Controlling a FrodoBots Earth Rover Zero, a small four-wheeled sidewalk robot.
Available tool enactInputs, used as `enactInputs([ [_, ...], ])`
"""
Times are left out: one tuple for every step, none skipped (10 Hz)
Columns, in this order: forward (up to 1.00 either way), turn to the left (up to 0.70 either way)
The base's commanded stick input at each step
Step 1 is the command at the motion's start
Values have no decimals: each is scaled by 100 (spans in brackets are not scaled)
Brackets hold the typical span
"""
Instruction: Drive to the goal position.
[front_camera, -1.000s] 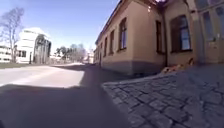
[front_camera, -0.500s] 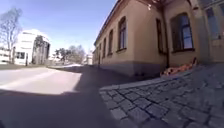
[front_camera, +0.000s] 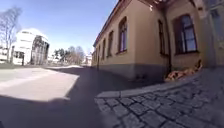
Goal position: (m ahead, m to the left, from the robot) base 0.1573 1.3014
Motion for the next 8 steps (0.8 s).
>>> enactInputs([
  [85,0],
  [85,0],
  [85,0],
  [85,0],
  [85,0],
  [85,0],
  [26,0],
  [-21,0],
])
